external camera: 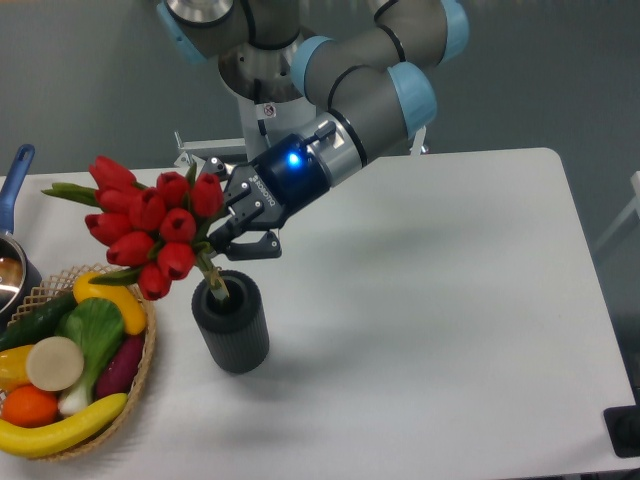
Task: Insert the flowers into the vase
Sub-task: 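Lower the tulip stems down into the black vase opening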
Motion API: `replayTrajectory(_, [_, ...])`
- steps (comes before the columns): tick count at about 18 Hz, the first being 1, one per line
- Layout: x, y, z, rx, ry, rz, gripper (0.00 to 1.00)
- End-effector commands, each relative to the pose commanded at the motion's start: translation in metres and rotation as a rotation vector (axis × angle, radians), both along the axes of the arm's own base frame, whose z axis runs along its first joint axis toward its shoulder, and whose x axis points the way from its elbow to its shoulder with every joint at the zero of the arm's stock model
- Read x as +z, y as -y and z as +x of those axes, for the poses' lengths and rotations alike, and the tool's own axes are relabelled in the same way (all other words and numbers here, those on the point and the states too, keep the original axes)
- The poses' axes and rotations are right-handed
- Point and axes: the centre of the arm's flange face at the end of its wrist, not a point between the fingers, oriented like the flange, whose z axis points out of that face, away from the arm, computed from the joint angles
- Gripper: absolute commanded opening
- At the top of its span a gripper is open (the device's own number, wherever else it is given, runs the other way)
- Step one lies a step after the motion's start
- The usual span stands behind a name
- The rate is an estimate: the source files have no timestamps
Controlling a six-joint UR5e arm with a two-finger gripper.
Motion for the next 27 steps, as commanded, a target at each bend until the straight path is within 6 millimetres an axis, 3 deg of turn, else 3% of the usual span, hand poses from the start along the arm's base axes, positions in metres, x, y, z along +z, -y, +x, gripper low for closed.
replayTrajectory(15, [-0.081, -0.004, -0.007, -0.020, 0.010, -0.024, 0.29])
replayTrajectory(23, [-0.096, -0.002, -0.003, -0.023, 0.021, -0.033, 0.31])
replayTrajectory(27, [-0.097, -0.002, -0.003, -0.023, 0.018, -0.033, 0.41])
